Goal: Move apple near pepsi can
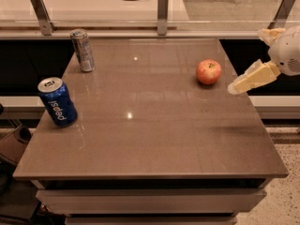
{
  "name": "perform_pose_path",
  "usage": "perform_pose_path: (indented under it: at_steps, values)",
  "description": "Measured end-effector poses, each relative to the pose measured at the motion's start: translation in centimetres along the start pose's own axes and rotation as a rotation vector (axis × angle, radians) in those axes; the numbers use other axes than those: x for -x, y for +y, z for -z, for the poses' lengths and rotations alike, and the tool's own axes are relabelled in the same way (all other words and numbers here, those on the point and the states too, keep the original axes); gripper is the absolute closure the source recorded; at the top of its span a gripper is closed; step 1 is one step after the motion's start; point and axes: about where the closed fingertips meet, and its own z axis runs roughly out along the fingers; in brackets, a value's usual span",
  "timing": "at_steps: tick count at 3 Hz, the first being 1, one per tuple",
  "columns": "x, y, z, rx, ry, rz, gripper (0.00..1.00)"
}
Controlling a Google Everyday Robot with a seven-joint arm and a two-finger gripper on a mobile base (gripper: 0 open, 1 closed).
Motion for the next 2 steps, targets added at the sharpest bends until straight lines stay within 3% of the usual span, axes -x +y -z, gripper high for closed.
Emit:
perform_pose_path:
  at_steps: [1,2]
  values:
    - [-1.47,-1.09,-2.75,0.000,-0.084,-0.130,0.00]
    - [-1.46,-1.09,-2.76,0.000,-0.084,-0.130,0.00]
